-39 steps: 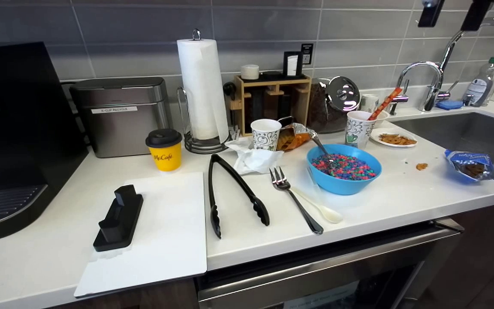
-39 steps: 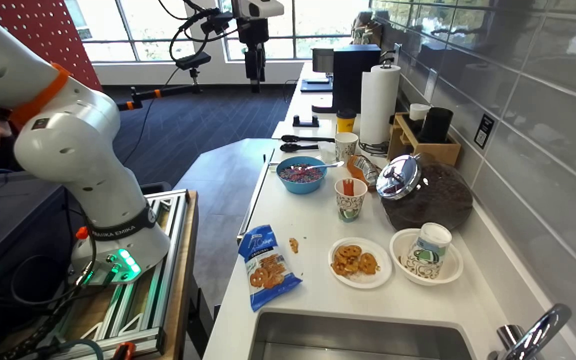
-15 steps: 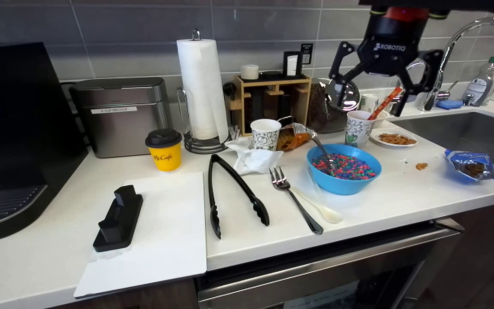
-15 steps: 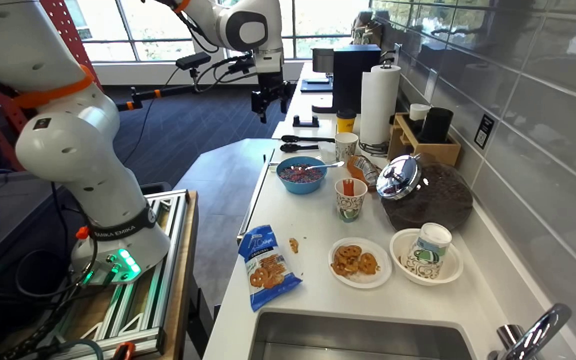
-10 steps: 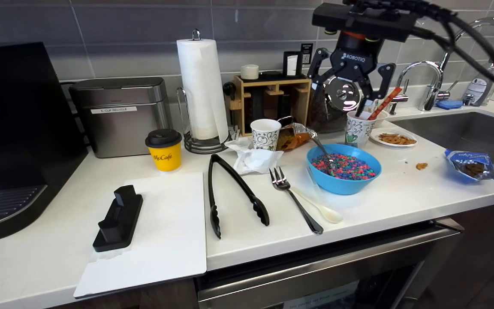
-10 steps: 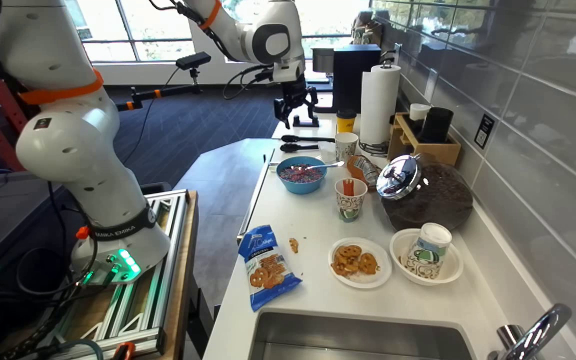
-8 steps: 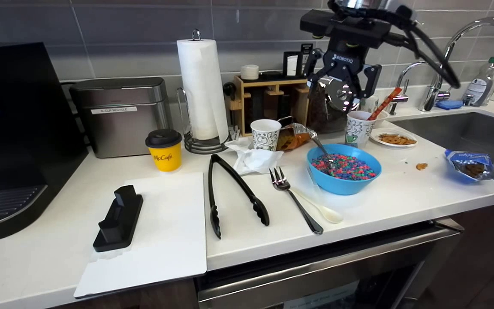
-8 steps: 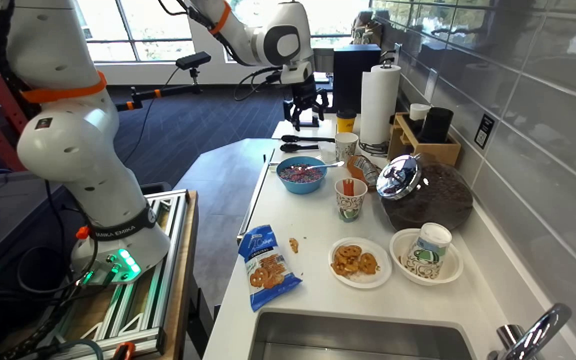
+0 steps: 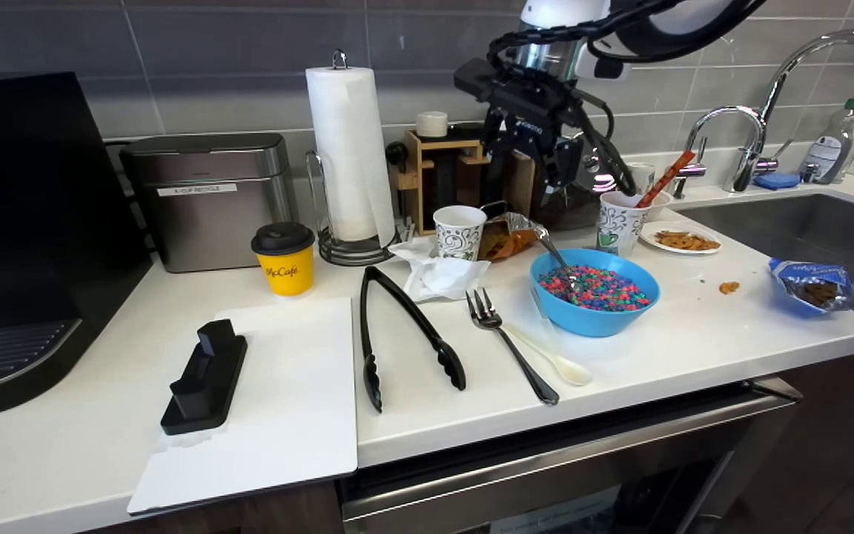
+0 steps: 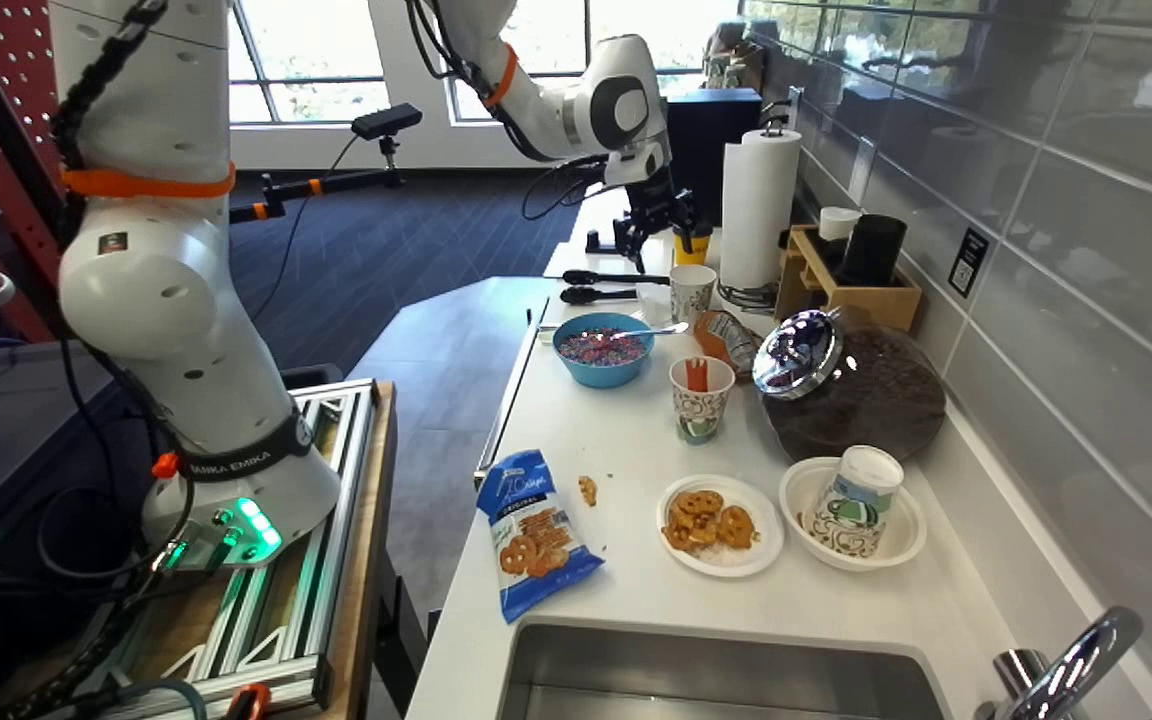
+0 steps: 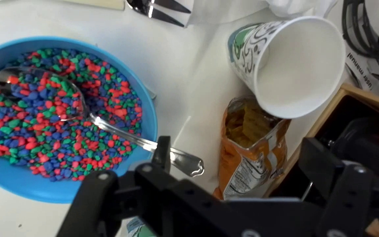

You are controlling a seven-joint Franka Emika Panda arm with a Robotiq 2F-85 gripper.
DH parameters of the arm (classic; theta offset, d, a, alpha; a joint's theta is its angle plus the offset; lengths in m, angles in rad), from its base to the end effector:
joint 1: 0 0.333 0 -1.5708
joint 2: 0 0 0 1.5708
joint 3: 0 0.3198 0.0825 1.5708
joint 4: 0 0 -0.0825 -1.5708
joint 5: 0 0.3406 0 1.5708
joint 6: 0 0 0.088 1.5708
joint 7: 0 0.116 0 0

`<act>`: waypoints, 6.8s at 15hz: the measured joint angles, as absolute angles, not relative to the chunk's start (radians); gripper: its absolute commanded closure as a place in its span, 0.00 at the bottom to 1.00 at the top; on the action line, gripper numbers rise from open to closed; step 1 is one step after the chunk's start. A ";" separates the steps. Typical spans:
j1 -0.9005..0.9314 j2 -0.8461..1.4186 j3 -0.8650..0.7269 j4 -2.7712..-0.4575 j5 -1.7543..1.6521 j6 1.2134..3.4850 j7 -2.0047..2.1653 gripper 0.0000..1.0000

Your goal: Move the orange packet forwards.

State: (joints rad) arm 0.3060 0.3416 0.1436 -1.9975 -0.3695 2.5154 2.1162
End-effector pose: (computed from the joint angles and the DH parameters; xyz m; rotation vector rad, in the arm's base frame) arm 0.5365 0.2549 0.3324 -2.2964 1.9314 -0.3611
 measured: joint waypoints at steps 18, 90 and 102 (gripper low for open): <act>0.373 0.489 -0.025 -1.881 -0.455 2.592 2.050 0.00; 0.040 -0.153 0.019 -2.290 0.102 2.033 1.897 1.00; 0.031 -0.141 0.083 -2.615 0.098 2.326 2.087 1.00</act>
State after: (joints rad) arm 0.0306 -0.1412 0.0834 -2.6151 0.0979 2.3257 2.0867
